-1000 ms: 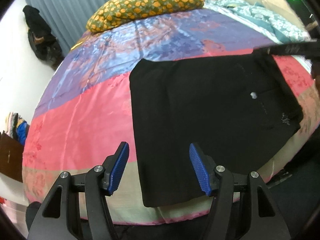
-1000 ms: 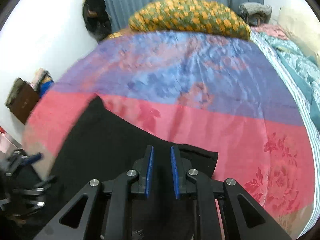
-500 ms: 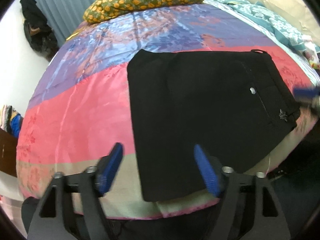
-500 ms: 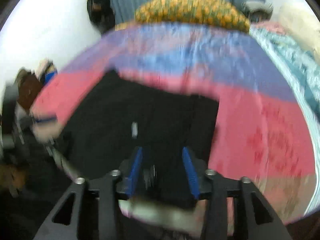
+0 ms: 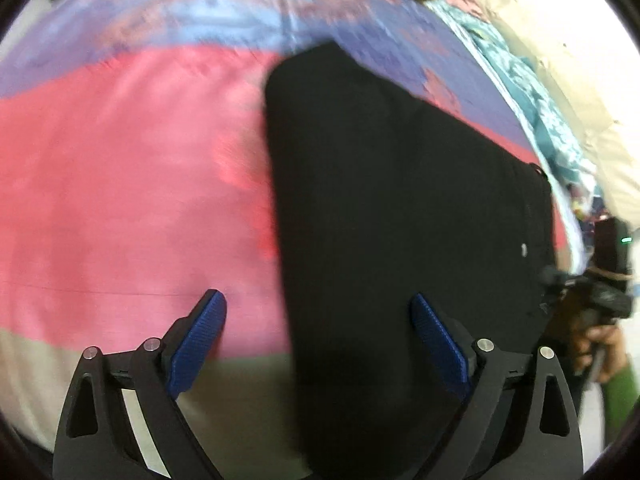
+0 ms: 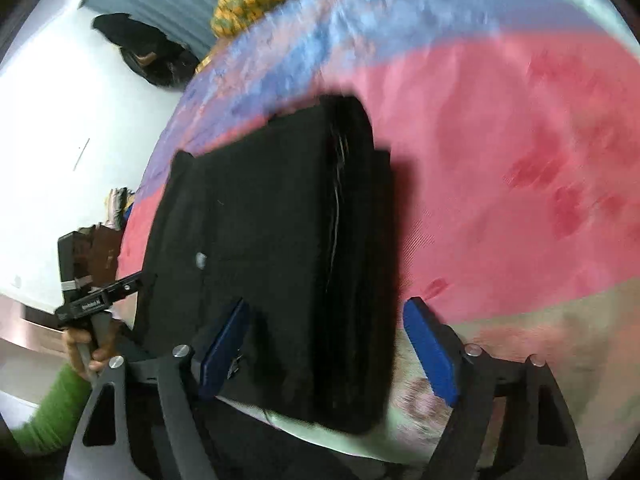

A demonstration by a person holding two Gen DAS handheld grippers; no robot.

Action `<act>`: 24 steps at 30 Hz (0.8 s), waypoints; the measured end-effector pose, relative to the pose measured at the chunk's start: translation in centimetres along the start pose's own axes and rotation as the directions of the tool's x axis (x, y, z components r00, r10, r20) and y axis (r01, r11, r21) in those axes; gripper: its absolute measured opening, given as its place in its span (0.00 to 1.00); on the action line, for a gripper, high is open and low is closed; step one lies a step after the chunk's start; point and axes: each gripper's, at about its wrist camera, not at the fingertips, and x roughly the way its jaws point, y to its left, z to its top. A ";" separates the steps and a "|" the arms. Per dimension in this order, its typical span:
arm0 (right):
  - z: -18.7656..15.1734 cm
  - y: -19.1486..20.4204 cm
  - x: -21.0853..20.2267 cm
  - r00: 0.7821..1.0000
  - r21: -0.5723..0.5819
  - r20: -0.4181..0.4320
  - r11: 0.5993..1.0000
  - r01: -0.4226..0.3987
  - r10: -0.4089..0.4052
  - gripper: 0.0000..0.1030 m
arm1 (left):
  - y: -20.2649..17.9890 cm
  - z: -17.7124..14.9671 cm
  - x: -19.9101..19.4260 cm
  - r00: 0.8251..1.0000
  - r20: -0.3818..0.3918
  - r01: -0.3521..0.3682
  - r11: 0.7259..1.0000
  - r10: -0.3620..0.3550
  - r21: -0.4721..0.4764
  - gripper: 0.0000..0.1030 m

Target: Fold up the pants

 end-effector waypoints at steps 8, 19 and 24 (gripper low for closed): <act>1.6 5.7 -2.5 0.991 -0.163 0.069 0.982 -0.098 0.111 0.29 | -4.2 2.6 -3.9 0.992 0.122 0.023 0.997 -0.032 0.071 0.21; 16.8 11.1 -0.4 0.948 -0.248 0.243 0.958 -0.144 0.206 0.32 | 0.5 16.7 -6.4 0.924 0.367 -0.110 0.994 0.106 -0.011 0.54; 17.1 3.6 5.9 0.987 -0.021 0.109 0.992 0.121 -0.118 0.44 | 5.6 12.1 -2.5 0.910 0.253 -0.312 0.945 0.327 -0.098 0.49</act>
